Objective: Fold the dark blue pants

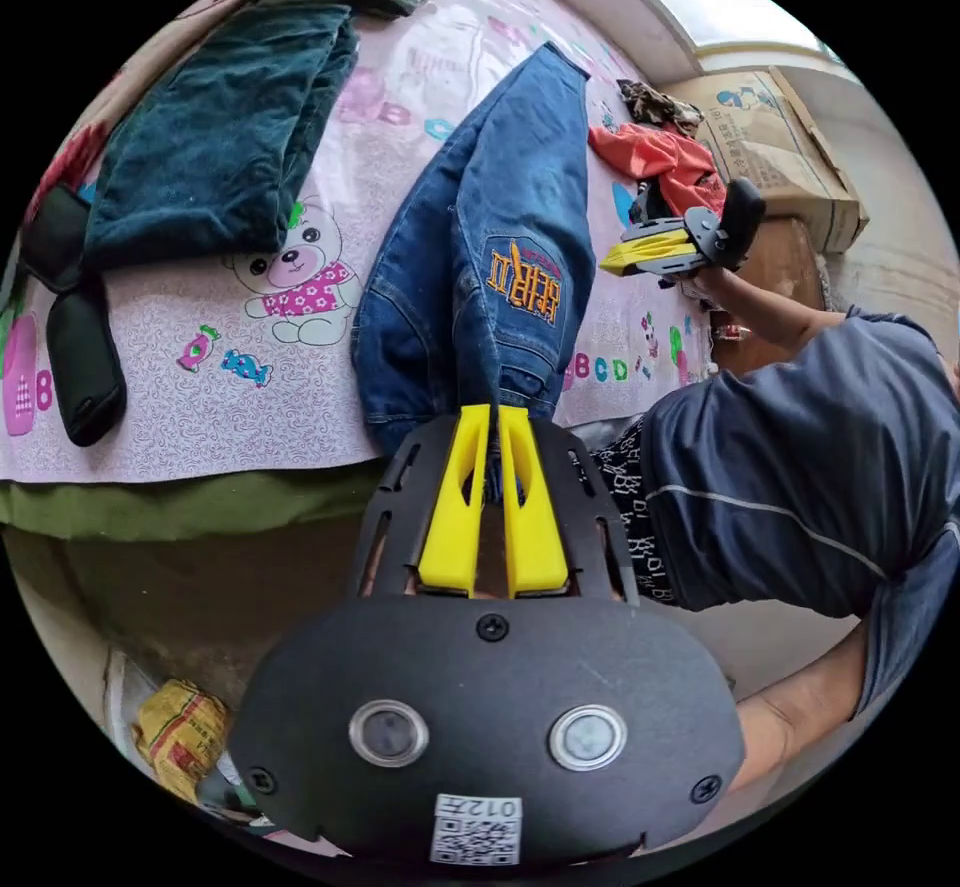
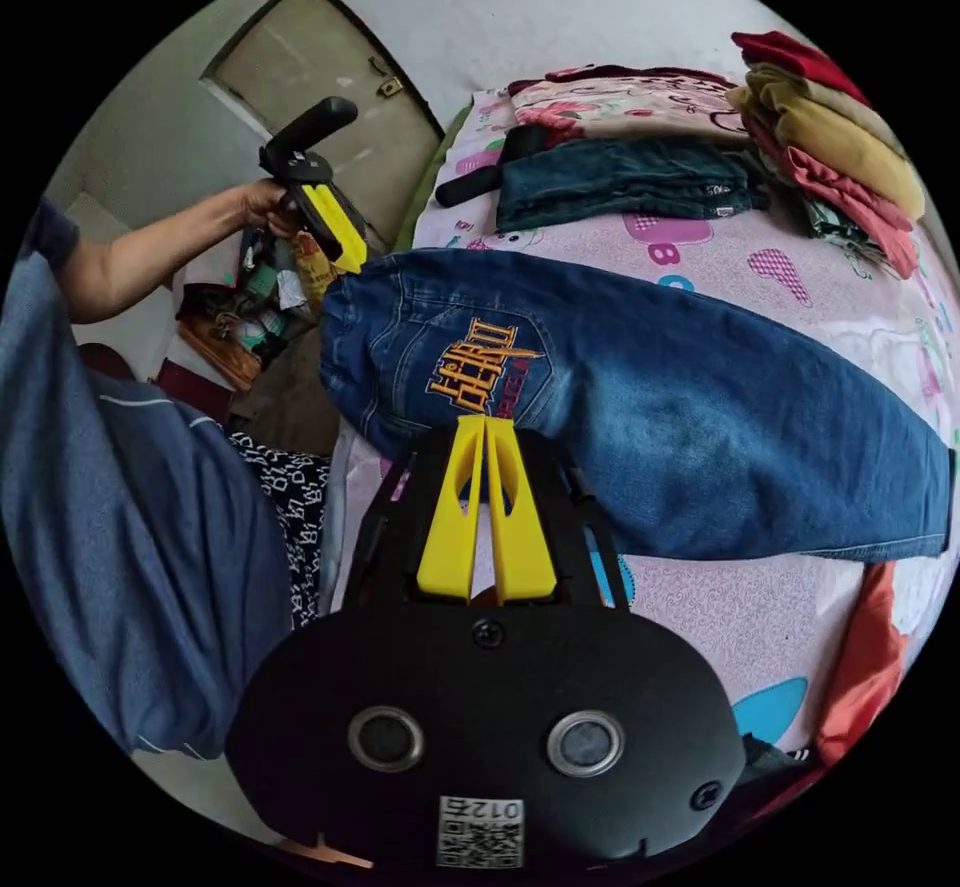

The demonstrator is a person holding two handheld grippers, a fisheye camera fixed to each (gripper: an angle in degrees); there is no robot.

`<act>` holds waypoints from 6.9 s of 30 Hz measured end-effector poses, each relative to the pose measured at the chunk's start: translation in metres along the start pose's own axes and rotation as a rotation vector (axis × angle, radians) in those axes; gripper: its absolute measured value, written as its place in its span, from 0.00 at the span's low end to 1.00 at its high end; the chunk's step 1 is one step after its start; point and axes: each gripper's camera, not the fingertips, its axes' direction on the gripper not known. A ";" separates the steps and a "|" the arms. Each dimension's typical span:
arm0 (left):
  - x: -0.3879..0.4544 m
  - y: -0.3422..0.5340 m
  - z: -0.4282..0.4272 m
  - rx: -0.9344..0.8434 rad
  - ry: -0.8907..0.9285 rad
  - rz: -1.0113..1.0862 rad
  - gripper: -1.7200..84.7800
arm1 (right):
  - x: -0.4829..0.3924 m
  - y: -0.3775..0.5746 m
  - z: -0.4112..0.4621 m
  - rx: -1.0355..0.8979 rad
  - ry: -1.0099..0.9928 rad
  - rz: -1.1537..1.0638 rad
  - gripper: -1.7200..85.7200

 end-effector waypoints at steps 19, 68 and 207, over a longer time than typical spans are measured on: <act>-0.041 0.010 0.149 0.098 -0.075 -0.260 0.02 | 0.181 0.123 -0.067 0.443 -0.050 0.517 0.03; -0.112 -0.521 0.447 0.133 0.353 -0.017 0.02 | 0.588 0.422 -0.072 1.063 -0.318 0.652 0.03; 0.057 0.094 -0.005 0.634 0.001 -0.624 0.05 | 0.207 0.282 -0.818 0.138 0.155 -0.285 0.13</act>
